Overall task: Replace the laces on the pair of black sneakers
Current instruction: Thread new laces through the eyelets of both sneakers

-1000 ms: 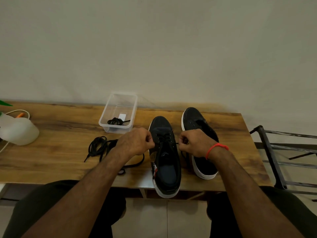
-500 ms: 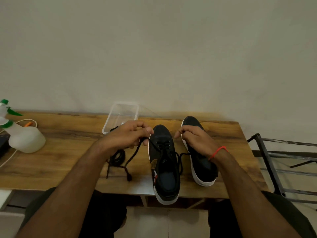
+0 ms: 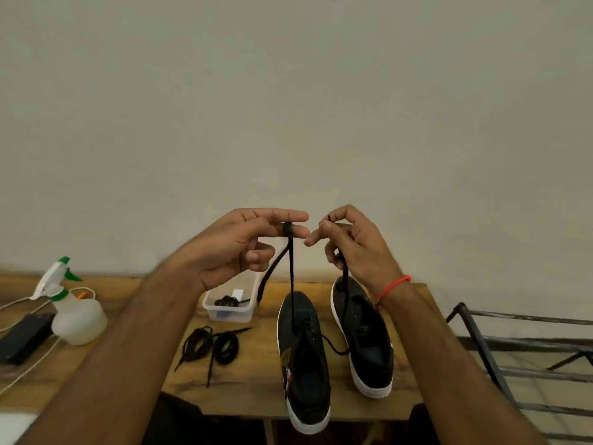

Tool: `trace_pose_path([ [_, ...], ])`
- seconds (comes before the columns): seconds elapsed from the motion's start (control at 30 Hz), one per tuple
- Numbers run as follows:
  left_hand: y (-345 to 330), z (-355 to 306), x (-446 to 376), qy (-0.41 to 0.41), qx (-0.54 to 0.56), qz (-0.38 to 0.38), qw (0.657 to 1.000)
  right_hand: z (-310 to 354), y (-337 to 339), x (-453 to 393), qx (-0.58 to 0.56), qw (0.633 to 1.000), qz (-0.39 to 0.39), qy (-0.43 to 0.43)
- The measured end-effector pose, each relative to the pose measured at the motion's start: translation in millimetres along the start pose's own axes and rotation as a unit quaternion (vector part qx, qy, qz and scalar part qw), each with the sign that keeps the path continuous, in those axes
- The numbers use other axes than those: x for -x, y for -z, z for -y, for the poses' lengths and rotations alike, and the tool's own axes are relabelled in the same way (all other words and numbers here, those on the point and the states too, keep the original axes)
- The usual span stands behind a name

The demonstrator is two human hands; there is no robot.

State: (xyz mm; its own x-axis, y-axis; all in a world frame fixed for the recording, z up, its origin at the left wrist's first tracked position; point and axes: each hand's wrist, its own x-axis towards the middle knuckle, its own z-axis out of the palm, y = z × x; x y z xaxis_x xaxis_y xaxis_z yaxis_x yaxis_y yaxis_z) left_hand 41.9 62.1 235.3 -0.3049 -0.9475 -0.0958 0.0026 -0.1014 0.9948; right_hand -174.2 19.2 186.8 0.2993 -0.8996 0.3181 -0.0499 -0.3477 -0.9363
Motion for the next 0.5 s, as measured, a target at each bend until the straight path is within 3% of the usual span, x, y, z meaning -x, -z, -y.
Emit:
trace_pose_path([
  [0.23,-17.0,-59.3,10.9,-0.053,-0.018,-0.003,0.998,71.0,4.0,-24.1,-0.003,0.995,-0.069,0.076],
  [0.5,-28.6,-93.9,22.7,-0.102,0.016,-0.011,0.995,110.5,9.6,-31.0,0.012,0.992,-0.073,0.099],
])
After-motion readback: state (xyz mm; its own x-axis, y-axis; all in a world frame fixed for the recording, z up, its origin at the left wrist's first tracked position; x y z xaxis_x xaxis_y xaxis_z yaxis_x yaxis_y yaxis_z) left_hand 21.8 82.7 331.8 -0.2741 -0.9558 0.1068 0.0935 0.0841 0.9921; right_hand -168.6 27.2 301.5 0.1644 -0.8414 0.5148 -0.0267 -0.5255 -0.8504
